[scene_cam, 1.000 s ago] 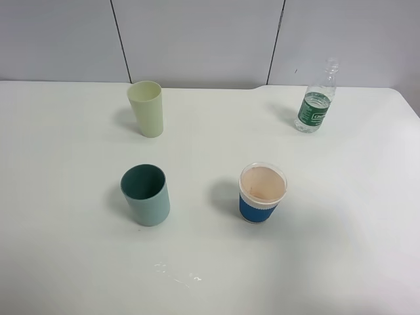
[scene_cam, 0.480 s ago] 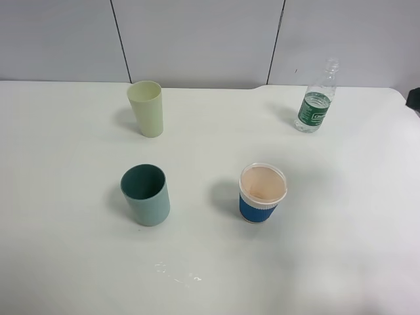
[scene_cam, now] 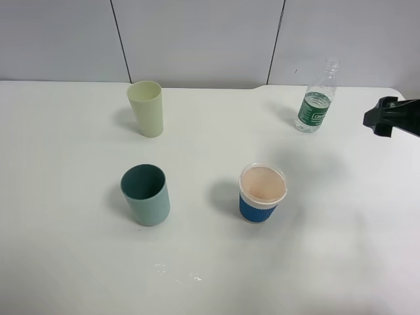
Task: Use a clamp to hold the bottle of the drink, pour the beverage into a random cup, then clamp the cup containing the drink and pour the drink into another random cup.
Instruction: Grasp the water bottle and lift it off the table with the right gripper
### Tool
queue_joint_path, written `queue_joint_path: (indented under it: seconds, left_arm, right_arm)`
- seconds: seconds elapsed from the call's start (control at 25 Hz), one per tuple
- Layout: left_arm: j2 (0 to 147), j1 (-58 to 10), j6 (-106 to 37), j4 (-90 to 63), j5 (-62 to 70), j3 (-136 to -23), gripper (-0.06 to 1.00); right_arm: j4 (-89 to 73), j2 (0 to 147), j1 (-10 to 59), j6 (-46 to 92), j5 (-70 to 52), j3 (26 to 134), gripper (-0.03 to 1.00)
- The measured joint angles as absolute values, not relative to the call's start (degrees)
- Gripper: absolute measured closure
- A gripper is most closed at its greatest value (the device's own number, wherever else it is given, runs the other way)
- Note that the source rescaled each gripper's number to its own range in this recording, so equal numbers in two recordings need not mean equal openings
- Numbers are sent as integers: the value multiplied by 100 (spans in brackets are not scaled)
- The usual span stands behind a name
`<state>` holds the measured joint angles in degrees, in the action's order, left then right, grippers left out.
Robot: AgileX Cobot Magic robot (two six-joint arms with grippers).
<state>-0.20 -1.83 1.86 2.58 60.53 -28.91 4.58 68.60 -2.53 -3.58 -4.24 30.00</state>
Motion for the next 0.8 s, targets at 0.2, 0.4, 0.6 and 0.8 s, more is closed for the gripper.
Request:
queue_joint_path:
  seconds: [0.2, 0.4, 0.6, 0.8]
  left_arm:
    - [-20, -183, 186, 258, 6053, -2891, -6]
    - [-20, -183, 186, 258, 6053, -2891, -6]
    - [-20, -183, 186, 258, 6053, -2891, -6]
    - [-20, -183, 186, 258, 6053, -2891, -6]
  right_arm:
    - [458, 7646, -253, -358, 370, 3000, 5]
    - [492, 8348, -253, -358, 1211, 3000, 5]
    - [664, 9058, -253, -352, 2143, 3006, 5]
    - [718, 9728, -253, -197, 3047, 3017, 5]
